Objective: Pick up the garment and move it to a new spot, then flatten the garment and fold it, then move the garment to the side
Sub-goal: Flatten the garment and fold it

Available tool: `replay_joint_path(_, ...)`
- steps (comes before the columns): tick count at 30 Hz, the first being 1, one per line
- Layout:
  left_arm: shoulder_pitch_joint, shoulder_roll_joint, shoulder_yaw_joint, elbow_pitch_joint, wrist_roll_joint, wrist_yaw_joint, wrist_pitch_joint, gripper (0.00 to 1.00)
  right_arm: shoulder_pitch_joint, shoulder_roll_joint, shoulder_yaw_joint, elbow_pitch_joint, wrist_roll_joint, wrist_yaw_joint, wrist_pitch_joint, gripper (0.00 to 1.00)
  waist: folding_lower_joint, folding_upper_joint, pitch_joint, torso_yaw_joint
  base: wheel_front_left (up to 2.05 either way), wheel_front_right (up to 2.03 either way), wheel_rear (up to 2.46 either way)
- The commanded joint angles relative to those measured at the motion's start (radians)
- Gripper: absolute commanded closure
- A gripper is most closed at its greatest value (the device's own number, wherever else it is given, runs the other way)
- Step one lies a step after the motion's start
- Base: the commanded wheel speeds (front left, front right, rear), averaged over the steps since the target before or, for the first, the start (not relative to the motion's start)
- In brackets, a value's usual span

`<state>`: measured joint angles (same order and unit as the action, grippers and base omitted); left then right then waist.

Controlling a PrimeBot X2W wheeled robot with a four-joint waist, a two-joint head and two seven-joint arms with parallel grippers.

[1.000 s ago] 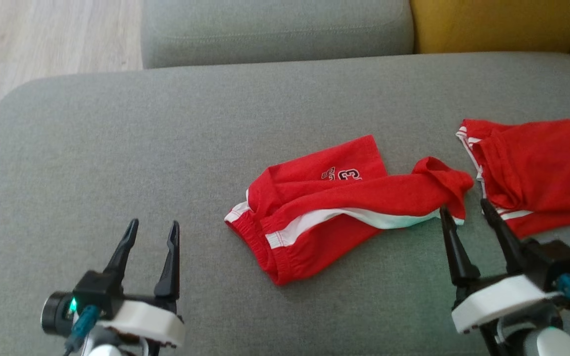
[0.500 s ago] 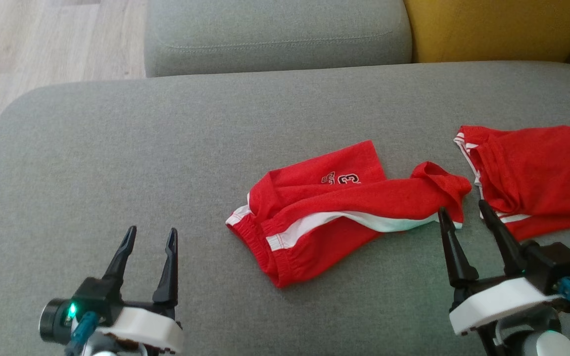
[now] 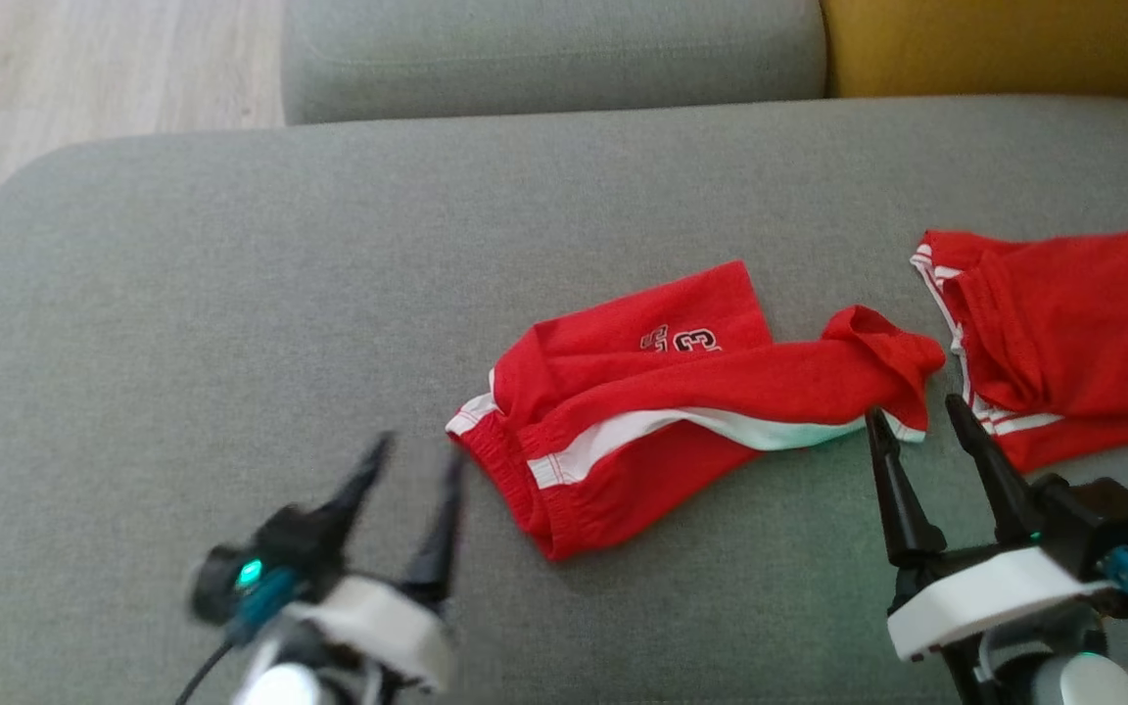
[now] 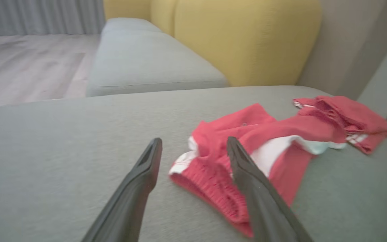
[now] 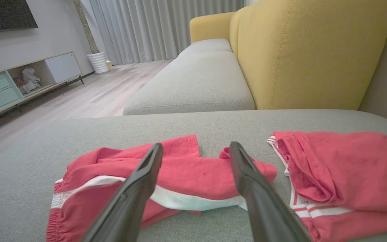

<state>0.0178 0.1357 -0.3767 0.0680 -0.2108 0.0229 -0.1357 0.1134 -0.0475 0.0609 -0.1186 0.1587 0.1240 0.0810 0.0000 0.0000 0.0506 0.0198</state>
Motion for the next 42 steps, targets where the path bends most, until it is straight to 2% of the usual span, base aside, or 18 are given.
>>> replay_joint_path(1,-0.064,-0.006,0.025,-0.032,-0.003,-0.004,0.005,0.00,-0.037,-0.004,0.025,-0.033,0.007,0.007,0.002,0.00,0.0000,0.0000,0.008,-0.004,0.00,0.00,0.00)
replay_joint_path(7,-0.126,-0.053,-0.069,0.050,-0.056,-0.069,0.098,0.00,-0.059,-0.003,0.037,-0.022,0.013,0.007,-0.003,0.00,0.0000,0.0000,0.044,-0.036,0.00,0.00,0.00)
replay_joint_path(14,-0.167,-0.072,-0.077,0.155,-0.122,-0.060,0.160,0.00,-0.077,-0.003,0.042,-0.011,0.027,0.007,-0.010,0.00,0.0000,0.0000,0.077,-0.078,0.00,0.00,0.00)
replay_joint_path(17,-0.181,-0.075,-0.077,0.171,-0.157,-0.075,0.155,0.00,-0.078,-0.003,0.039,-0.005,0.034,0.007,-0.013,0.00,0.0000,0.0000,0.084,-0.085,0.00,0.00,0.00)
replay_joint_path(18,-0.187,-0.075,-0.079,0.174,-0.160,-0.080,0.146,0.18,-0.079,-0.003,0.038,-0.002,0.035,0.007,-0.014,0.00,0.0000,0.0000,0.086,-0.087,0.00,0.00,0.00)
replay_joint_path(19,-0.191,-0.076,-0.079,0.178,-0.170,-0.086,0.138,0.57,-0.079,-0.003,0.037,0.001,0.037,0.007,-0.015,0.00,0.0000,0.0000,0.088,-0.088,0.00,0.00,0.00)
replay_joint_path(20,-0.194,-0.076,-0.079,0.182,-0.173,-0.089,0.129,1.00,-0.080,-0.003,0.037,0.005,0.039,0.007,-0.015,0.00,0.0000,0.0000,0.089,-0.089,0.00,0.00,0.00)
replay_joint_path(28,-0.203,-0.065,-0.082,0.188,-0.168,-0.085,0.101,1.00,-0.121,-0.003,0.001,0.085,0.040,0.007,-0.011,0.00,0.0000,0.0000,0.095,-0.082,0.00,0.00,0.00)
replay_joint_path(36,-0.221,-0.059,-0.091,0.164,-0.156,-0.079,0.083,1.00,-0.260,-0.076,-0.060,0.308,0.023,0.007,0.039,0.00,0.0000,0.0000,0.129,-0.053,0.00,0.00,0.00)
replay_joint_path(42,-0.242,-0.059,-0.100,0.157,-0.153,-0.081,0.073,1.00,-0.344,-0.104,-0.054,0.439,0.076,0.007,0.134,0.00,0.0000,0.0000,0.165,-0.030,0.00,0.00,0.00)
